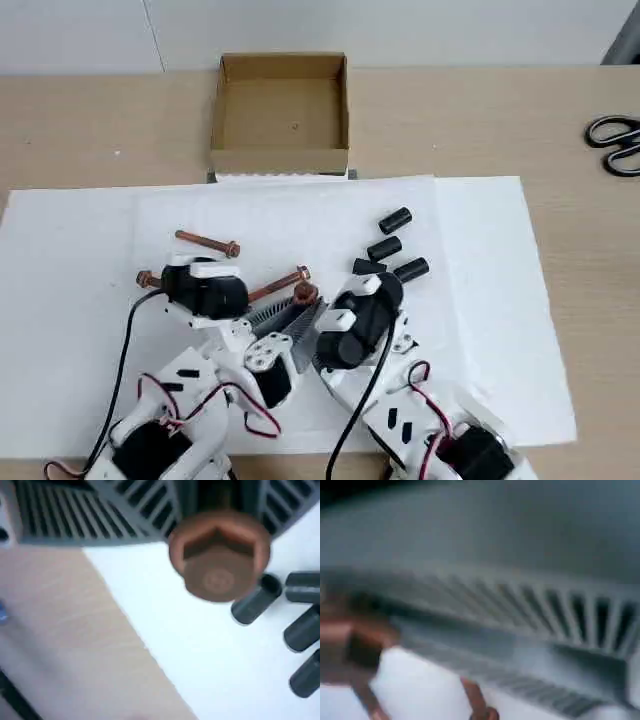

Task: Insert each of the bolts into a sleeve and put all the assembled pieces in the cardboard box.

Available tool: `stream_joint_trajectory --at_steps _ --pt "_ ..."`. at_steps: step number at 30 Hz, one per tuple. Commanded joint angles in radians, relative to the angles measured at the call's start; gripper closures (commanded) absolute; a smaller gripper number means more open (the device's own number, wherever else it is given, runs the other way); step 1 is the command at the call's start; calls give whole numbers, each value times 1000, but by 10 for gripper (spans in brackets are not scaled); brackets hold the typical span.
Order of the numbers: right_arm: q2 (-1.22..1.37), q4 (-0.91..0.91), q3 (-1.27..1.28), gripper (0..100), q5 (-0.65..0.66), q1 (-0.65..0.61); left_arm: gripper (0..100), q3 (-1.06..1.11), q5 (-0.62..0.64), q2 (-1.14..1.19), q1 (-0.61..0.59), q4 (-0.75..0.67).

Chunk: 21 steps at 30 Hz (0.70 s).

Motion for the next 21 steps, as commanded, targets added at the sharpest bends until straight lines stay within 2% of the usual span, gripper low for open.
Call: stream_joint_trajectory --at_steps 1,5,12,18,21 --pt "-7 -38 -41 996 -5 -1 995 -56 -54 -2 32 83" --pt "-8 -53 -41 996 -5 1 995 -59 -126 -2 32 112" --pt "-8 -54 -41 996 -5 1 982 -54 -127 0 25 78" --pt "-8 -50 -38 996 -5 1 784 -59 -127 3 -35 107" --pt "-8 -50 -35 996 -5 1 772 -65 -127 3 -61 114"
